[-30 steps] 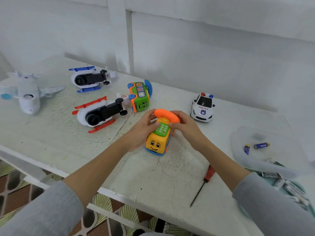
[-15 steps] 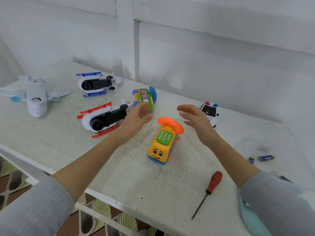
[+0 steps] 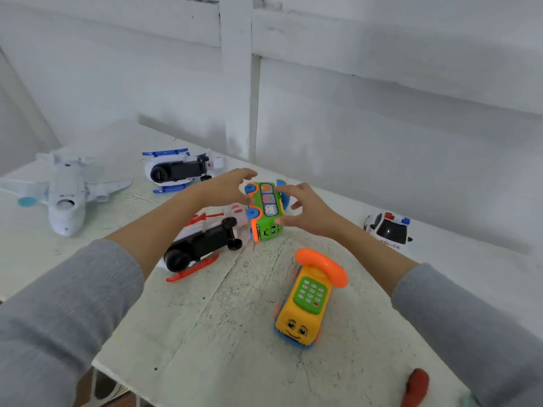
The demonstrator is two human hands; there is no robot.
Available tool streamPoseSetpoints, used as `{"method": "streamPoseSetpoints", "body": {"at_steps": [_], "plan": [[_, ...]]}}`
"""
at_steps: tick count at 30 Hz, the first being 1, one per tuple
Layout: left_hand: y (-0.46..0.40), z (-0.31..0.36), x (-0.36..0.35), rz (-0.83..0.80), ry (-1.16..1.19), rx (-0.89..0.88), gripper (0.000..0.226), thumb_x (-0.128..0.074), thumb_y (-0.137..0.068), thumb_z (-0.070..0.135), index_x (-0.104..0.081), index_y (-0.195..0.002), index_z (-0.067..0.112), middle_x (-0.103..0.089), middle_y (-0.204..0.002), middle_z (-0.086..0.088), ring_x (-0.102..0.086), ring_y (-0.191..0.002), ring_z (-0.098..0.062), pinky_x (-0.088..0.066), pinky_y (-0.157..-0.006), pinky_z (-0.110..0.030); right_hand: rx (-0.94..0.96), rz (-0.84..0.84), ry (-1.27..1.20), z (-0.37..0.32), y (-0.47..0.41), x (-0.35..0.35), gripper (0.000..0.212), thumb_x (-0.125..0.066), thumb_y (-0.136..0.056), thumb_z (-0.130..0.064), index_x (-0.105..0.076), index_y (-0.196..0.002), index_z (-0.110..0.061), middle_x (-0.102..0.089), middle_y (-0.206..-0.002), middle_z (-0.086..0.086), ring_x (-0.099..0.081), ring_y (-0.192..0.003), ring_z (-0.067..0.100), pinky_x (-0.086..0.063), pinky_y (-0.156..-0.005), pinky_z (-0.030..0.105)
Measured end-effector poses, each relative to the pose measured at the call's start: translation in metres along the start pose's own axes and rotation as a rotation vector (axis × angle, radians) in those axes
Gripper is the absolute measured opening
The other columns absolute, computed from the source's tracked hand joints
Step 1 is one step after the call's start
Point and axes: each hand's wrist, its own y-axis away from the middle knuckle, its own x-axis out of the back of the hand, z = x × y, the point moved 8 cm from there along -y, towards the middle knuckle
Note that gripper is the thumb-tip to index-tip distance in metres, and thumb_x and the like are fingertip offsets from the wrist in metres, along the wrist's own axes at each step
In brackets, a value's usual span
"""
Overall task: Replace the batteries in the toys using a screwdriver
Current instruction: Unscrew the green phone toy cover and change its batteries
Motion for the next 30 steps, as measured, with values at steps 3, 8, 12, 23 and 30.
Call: {"method": "streamPoseSetpoints", "body": {"at_steps": [3, 8, 12, 23, 30], "plan": [[-0.012, -0.01, -0.002, -0.059, 0.024, 0.043, 0.064, -0.059, -0.094, 0.011, -0.025, -0.149, 0.01, -0.031, -0.153, -0.008, -0.035, -0.137, -0.022, -0.034, -0.101, -0.026, 0.014, -0.083, 0.046, 0.008, -0.012, -0.013, 0.074, -0.076, -0.075, -0.023, -0.038, -0.138, -0.029, -0.032, -0.112, 0.008, -0.039, -0.103, 0.016, -0.037, -0.094, 0.021], [-0.025, -0.018, -0.004, -0.08, 0.143, 0.051, 0.046, -0.056, -0.095, 0.01, -0.042, -0.139, 0.007, -0.046, -0.141, -0.007, -0.051, -0.12, -0.02, -0.04, -0.091, -0.027, -0.033, -0.113, 0.017, 0.019, -0.021, -0.02, 0.068, -0.075, -0.076, -0.018, -0.043, -0.136, -0.025, -0.033, -0.112, 0.004, -0.043, -0.101, 0.017, -0.039, -0.092, 0.019], [-0.029, -0.018, 0.005, -0.02, 0.237, 0.027, 0.039, -0.051, -0.098, 0.013, -0.047, -0.137, 0.012, -0.049, -0.138, -0.002, -0.052, -0.115, -0.018, -0.042, -0.094, -0.031, -0.019, -0.046, -0.129, 0.02, -0.014, -0.009, 0.06, -0.07, -0.079, -0.006, -0.048, -0.133, -0.022, -0.04, -0.117, 0.008, -0.05, -0.107, 0.021, -0.044, -0.084, 0.011], [-0.013, 0.058, 0.025, 0.309, 0.633, -0.295, 0.046, -0.062, -0.088, -0.002, -0.051, -0.125, 0.024, -0.042, -0.135, -0.004, -0.057, -0.105, -0.023, -0.059, -0.076, -0.028, 0.009, 0.273, -0.92, 0.019, 0.036, 0.075, 0.057, -0.074, -0.069, -0.042, -0.057, -0.12, -0.024, -0.054, -0.116, 0.009, -0.059, -0.102, 0.024, -0.051, -0.09, 0.036], [0.002, 0.1, 0.0, 0.451, 0.679, -0.303, 0.049, -0.068, -0.084, -0.003, -0.054, -0.128, 0.012, -0.044, -0.122, -0.002, -0.055, -0.099, -0.021, -0.057, -0.061, -0.02, -0.058, 0.449, -0.815, 0.009, 0.088, 0.105, 0.026, -0.047, -0.093, -0.034, -0.056, -0.116, -0.025, -0.058, -0.112, 0.004, -0.063, -0.092, 0.02, -0.052, -0.083, 0.031]]}}
